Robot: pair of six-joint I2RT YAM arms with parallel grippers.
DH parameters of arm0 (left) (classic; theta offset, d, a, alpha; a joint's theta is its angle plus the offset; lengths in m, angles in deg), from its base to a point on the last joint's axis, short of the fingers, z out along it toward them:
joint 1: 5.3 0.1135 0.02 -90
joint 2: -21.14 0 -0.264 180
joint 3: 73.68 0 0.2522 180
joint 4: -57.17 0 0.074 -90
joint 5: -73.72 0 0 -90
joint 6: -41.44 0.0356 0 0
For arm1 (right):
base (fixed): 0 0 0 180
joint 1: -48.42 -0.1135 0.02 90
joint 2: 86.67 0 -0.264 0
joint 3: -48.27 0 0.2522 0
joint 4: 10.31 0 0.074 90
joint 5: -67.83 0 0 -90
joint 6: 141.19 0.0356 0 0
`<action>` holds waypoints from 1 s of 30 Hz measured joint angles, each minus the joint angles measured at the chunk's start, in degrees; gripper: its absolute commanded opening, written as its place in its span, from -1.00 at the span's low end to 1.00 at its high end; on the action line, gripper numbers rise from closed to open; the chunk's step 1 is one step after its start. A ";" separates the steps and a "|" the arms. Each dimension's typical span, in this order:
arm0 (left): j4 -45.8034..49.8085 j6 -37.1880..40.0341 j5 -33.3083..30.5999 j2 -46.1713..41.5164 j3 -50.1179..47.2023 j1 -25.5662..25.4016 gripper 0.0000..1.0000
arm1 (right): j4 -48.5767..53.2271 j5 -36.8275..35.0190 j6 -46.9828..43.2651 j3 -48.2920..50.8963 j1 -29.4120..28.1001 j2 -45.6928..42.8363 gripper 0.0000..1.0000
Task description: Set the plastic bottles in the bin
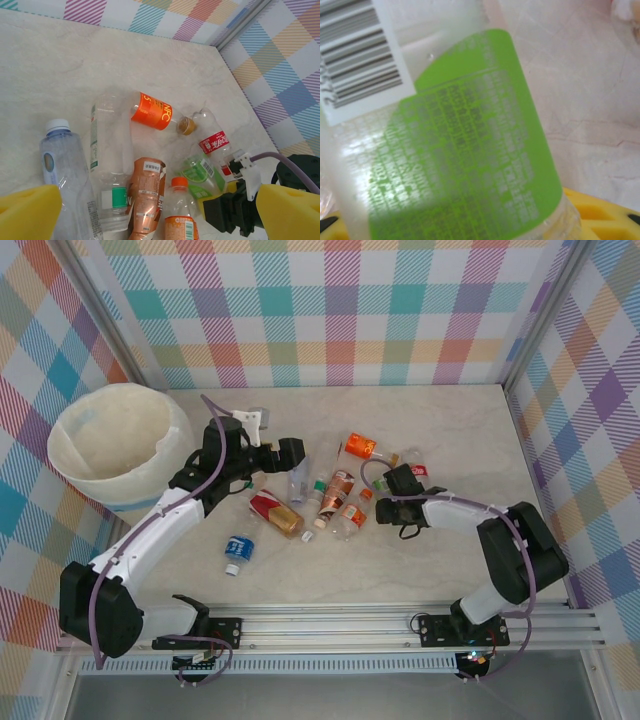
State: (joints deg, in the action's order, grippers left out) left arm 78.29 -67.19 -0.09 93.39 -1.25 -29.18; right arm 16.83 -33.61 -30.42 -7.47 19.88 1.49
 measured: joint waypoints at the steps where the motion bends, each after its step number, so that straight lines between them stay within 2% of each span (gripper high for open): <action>1: 0.00 0.00 -0.22 0.00 -0.04 0.00 1.00 | -0.13 0.13 0.00 0.37 -0.02 -0.39 -0.13; 13: -0.44 -2.40 0.39 1.01 -0.15 0.00 1.00 | -6.58 3.87 -0.44 4.92 -2.84 -12.98 -0.12; 18: -0.72 -5.05 3.23 2.32 -0.15 0.00 1.00 | -12.61 9.29 -1.38 5.25 -5.01 -16.98 -0.10; 24: -5.31 -11.08 8.70 4.61 -0.52 0.00 1.00 | -18.53 13.49 -1.66 5.11 -9.86 -16.15 -0.08; 30: -9.60 -14.62 11.47 5.97 -2.62 -0.76 1.00 | -22.14 14.36 -1.29 3.39 -13.60 -10.19 -0.06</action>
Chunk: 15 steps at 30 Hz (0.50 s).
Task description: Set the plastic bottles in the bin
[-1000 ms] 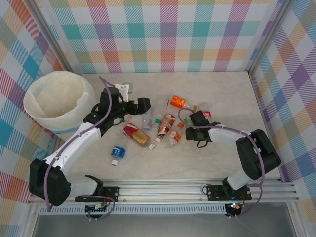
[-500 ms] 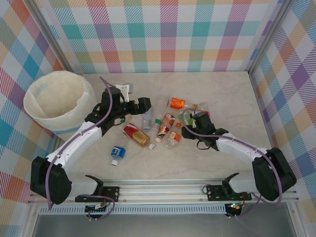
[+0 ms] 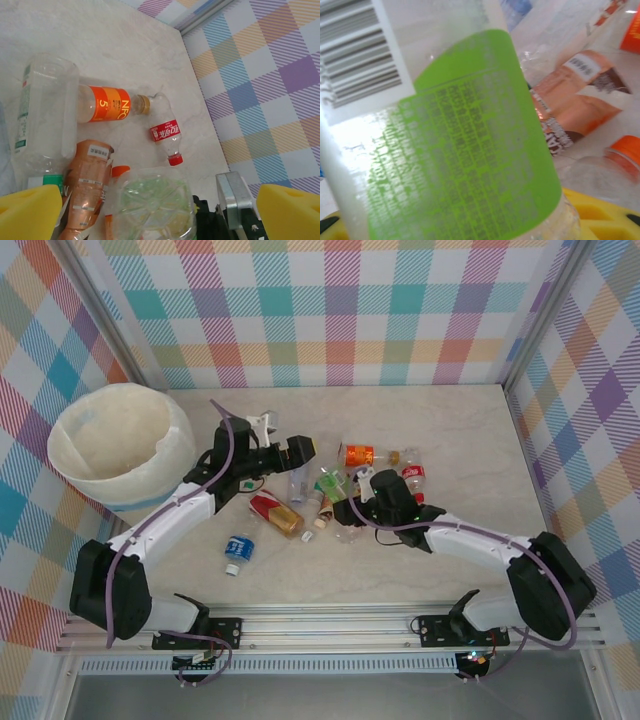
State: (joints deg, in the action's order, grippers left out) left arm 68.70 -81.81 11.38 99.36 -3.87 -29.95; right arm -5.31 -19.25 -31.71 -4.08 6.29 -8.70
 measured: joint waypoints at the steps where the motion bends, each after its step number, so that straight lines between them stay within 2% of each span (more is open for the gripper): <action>1: -0.02 -0.15 -0.04 0.11 -0.11 -0.37 1.00 | -0.68 0.13 0.20 -0.26 -0.33 0.70 -0.05; 12: 1.25 -0.42 -1.99 2.64 -0.35 -2.51 0.99 | -9.20 1.16 0.39 -5.25 -1.70 4.74 -0.01; 15: 1.05 -0.39 -1.95 2.73 -0.35 -2.69 0.88 | -10.51 2.62 -0.11 -6.32 -1.86 5.92 0.00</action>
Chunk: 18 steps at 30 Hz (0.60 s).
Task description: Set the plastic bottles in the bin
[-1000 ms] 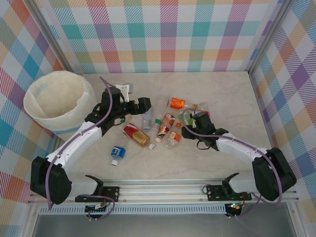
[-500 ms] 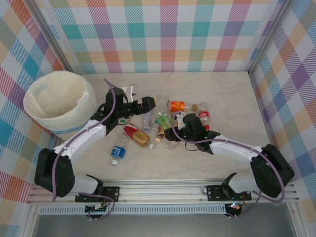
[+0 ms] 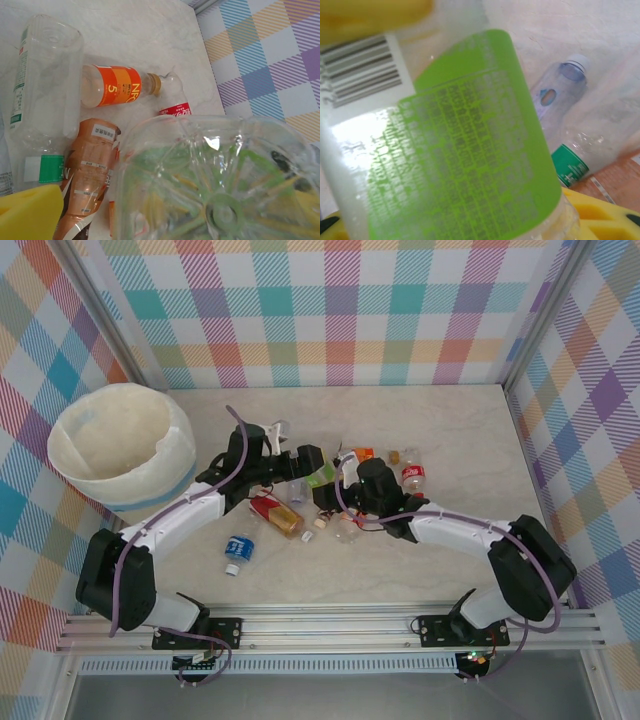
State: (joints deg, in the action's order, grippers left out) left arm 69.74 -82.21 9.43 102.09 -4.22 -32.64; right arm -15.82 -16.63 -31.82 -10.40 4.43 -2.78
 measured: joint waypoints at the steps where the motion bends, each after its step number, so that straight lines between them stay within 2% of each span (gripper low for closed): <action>1: -0.04 0.04 0.02 0.00 0.00 -0.02 0.82 | -0.52 0.57 -0.22 -0.33 -0.11 0.46 0.01; 6: -0.04 0.20 0.17 0.00 0.04 -0.02 0.53 | -2.38 1.86 -0.52 -1.31 -0.72 2.75 0.04; 18: 1.09 0.26 -0.09 0.00 0.46 -0.02 0.39 | -2.29 4.98 -0.66 -1.88 -0.83 3.28 0.42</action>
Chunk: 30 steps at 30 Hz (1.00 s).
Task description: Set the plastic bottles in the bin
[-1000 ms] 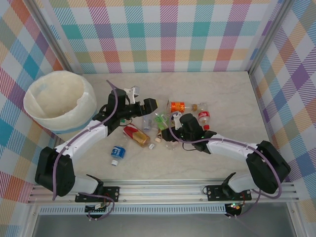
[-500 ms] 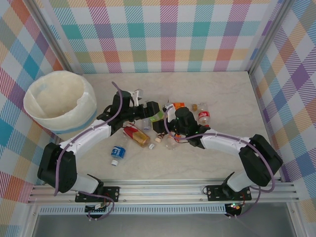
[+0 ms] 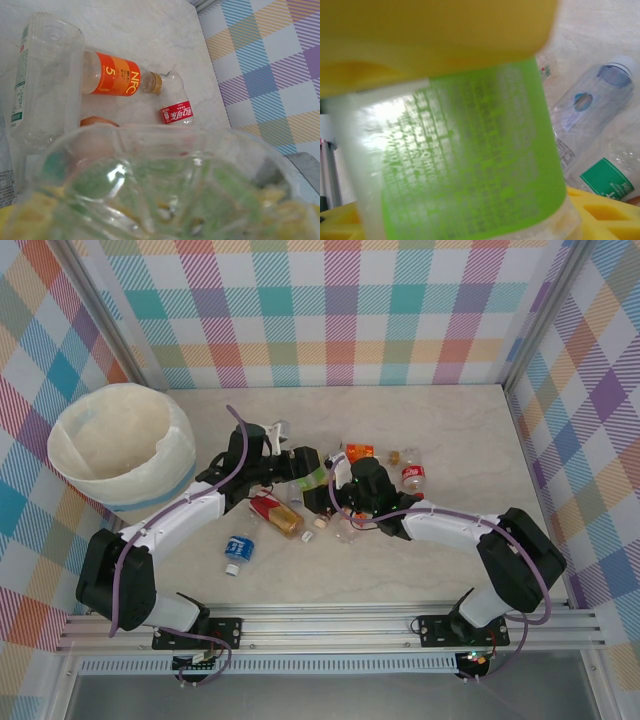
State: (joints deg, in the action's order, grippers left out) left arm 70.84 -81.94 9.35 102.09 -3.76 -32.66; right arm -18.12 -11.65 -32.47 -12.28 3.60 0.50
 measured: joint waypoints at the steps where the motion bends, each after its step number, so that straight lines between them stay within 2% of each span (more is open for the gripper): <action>1: 0.00 0.00 -0.11 0.00 0.00 0.00 0.39 | 0.24 0.50 -0.20 -0.50 -0.07 0.00 0.45; 8: 1.09 2.16 -1.73 -0.59 0.02 0.00 0.36 | 3.65 2.19 -2.16 -4.52 -0.26 -0.28 0.98; 16: 6.19 7.37 -9.60 -7.52 0.37 -0.02 0.30 | 9.68 1.66 -5.29 -4.55 -0.26 -5.73 0.99; 25: 7.89 10.54 -14.93 -11.26 1.20 -0.02 0.33 | 9.66 -9.40 -5.97 -0.61 -0.26 -12.59 0.99; 26: 8.22 10.58 -15.26 -11.26 1.20 -0.02 0.36 | 9.75 -10.05 -5.97 -0.11 -0.26 -12.59 1.00; 30: 10.97 10.36 -16.92 -10.38 2.62 -0.02 0.74 | 11.13 -12.26 -5.70 0.24 -0.28 -12.50 0.99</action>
State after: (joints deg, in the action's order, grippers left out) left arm 81.81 -71.58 -7.57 91.71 -1.14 -32.68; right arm -6.99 -23.91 -38.18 -12.04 3.32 -12.00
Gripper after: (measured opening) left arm 0.792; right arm 0.997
